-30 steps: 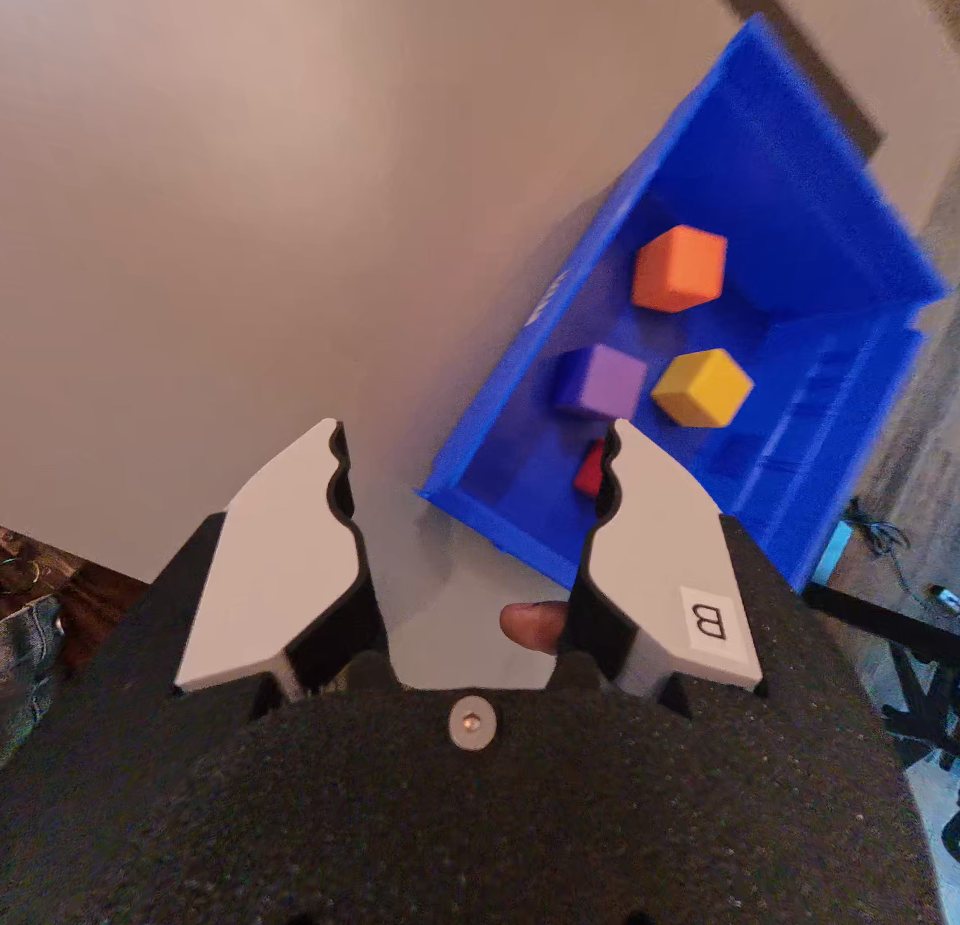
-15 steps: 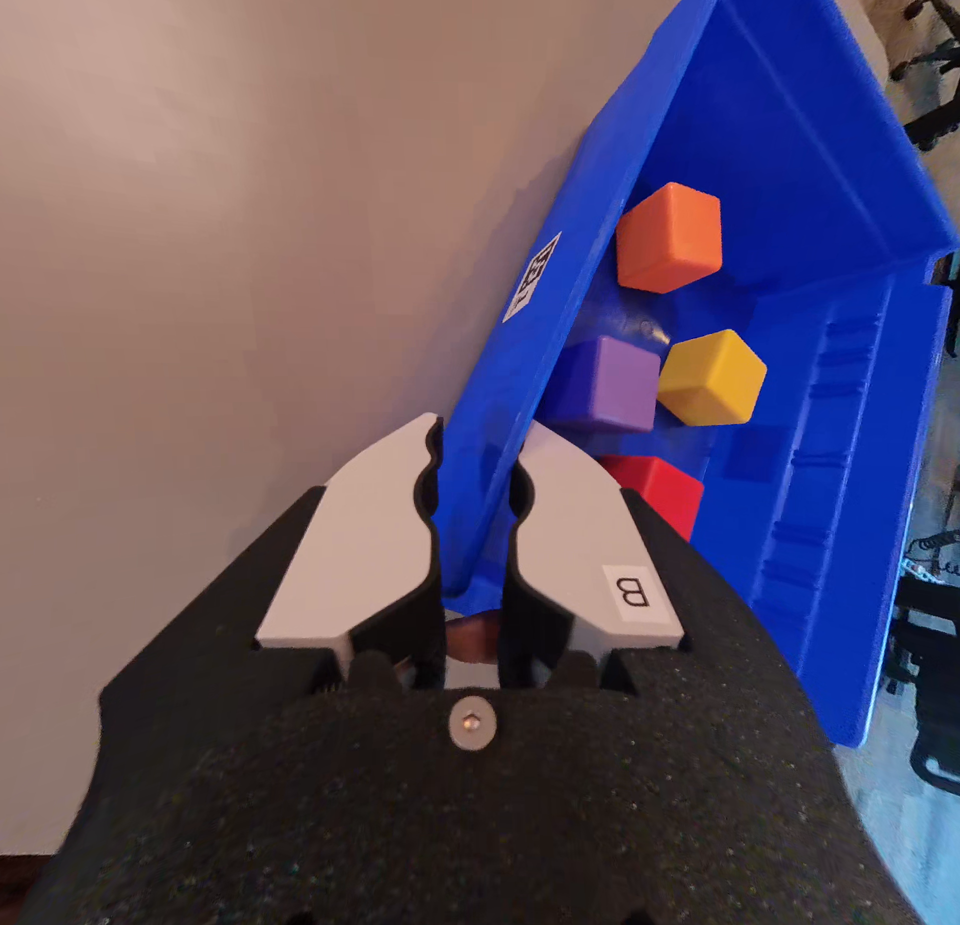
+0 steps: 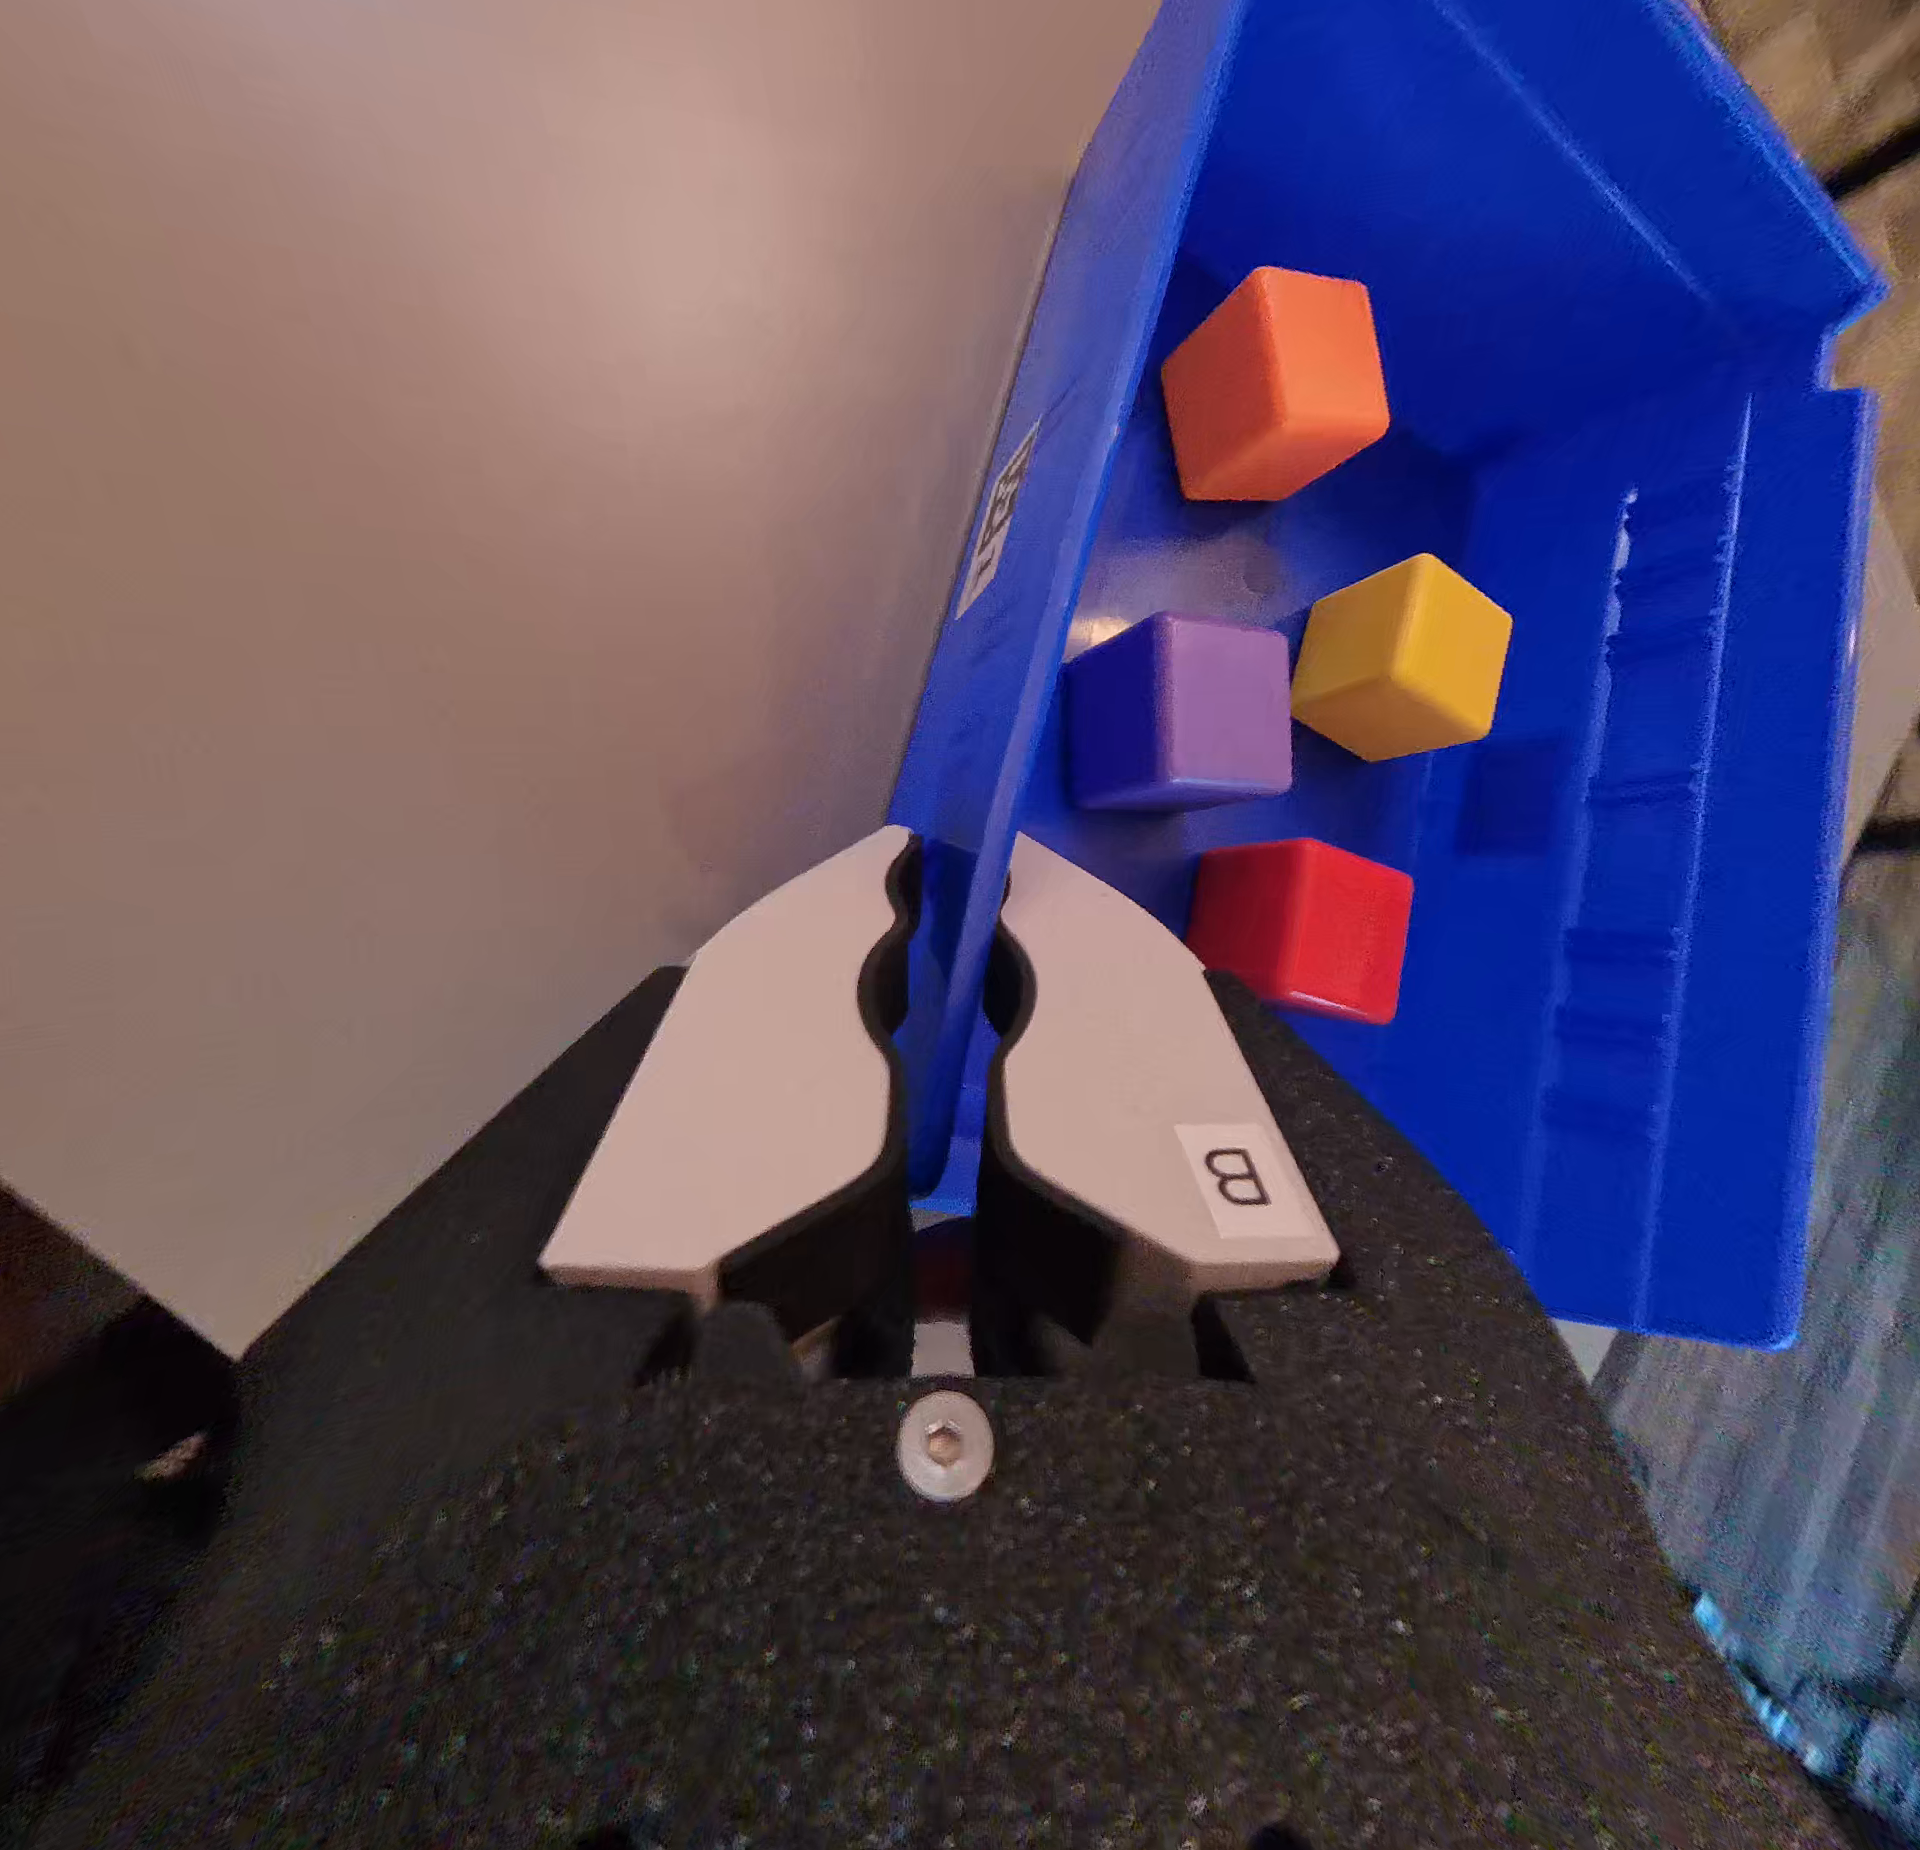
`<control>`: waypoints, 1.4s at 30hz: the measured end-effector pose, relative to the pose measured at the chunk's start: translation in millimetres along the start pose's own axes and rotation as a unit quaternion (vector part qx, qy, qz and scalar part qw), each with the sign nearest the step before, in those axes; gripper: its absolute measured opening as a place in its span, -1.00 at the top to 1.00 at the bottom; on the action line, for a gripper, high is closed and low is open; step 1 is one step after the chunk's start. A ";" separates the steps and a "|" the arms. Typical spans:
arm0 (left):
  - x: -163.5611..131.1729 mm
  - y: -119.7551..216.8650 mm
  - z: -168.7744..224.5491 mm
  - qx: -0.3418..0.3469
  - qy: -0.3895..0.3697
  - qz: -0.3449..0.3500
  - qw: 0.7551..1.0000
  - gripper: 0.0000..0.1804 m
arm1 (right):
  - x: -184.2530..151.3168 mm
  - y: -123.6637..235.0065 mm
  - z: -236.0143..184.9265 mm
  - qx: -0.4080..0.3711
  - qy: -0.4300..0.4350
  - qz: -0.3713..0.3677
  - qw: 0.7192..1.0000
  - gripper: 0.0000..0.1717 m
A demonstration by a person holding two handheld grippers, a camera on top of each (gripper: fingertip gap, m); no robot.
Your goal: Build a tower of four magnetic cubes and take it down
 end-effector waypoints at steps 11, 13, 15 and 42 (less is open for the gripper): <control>-24.5 1.3 -44.7 -0.147 -0.080 0.085 0.982 0.87 | -16.0 21.9 -23.9 0.150 0.236 0.131 0.951 0.90; -27.9 0.0 -56.1 -0.189 -0.078 0.093 0.975 0.87 | -16.1 24.6 -29.3 0.183 0.268 0.151 0.934 0.90; -30.2 -1.7 -65.7 -0.212 -0.082 0.095 0.969 0.89 | -15.1 26.7 -33.8 0.210 0.286 0.163 0.921 0.91; 117.4 27.5 143.2 -0.246 -0.177 0.066 0.951 0.32 | 208.8 -38.9 27.5 0.175 0.241 0.163 0.941 0.55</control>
Point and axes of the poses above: each gripper's, where its closed fingertips meet, y back along the fingers, x out of its top, z = x × y across the jaws, the point moved 10 cm from there along y, back along the fingers, and after that the axes turned 5 degrees about -z, right-handed, at the moved point
